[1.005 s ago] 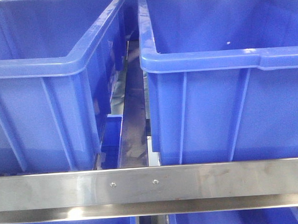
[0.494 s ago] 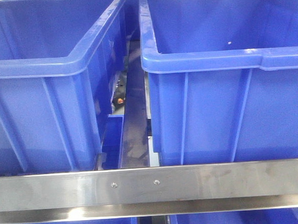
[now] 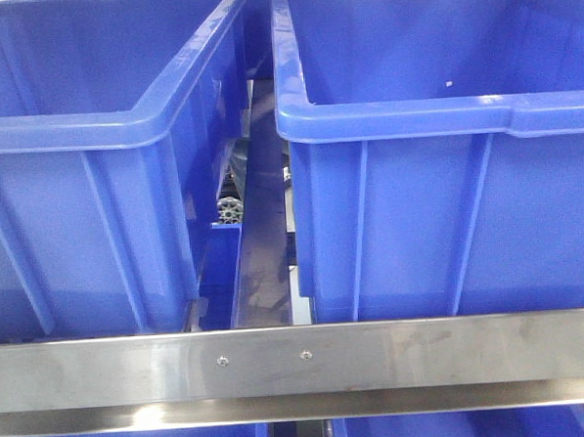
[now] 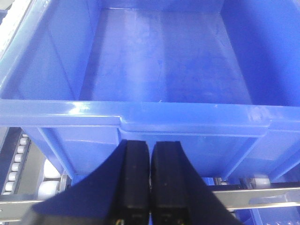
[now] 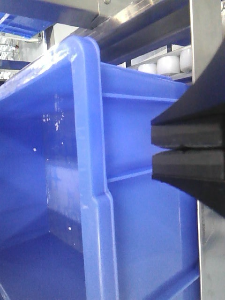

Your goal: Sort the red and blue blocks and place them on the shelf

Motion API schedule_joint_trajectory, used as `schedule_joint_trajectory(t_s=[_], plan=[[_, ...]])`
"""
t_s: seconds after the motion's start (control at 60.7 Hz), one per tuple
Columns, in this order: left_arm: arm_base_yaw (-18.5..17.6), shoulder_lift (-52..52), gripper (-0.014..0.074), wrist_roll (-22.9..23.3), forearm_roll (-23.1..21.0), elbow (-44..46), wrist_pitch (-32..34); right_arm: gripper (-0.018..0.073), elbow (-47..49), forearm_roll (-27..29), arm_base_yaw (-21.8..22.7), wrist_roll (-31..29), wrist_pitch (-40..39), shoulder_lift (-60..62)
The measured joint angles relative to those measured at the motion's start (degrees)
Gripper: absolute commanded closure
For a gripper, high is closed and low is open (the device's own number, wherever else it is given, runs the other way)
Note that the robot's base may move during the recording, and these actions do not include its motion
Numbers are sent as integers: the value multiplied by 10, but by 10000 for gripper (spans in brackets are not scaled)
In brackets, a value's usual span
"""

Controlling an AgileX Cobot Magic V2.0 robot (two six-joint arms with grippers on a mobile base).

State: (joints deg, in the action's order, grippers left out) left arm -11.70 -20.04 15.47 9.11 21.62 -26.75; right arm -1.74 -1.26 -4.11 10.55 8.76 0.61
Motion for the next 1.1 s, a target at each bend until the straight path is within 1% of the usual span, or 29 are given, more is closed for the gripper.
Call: schedule_joint_trajectory(t_s=[0.758, 0.906, 1.005, 1.104], plan=[[0, 2, 470, 0, 5, 0, -1, 512, 0, 0, 0, -1, 0, 0], [22, 28, 470, 0, 12, -3, -2, 512, 0, 0, 0, -1, 0, 0], [37, 55, 470, 0, 5, -19, 13, 512, 0, 0, 0, -1, 0, 0], [44, 91, 470, 0, 0, -52, 36, 512, 0, 0, 0, -1, 0, 0]])
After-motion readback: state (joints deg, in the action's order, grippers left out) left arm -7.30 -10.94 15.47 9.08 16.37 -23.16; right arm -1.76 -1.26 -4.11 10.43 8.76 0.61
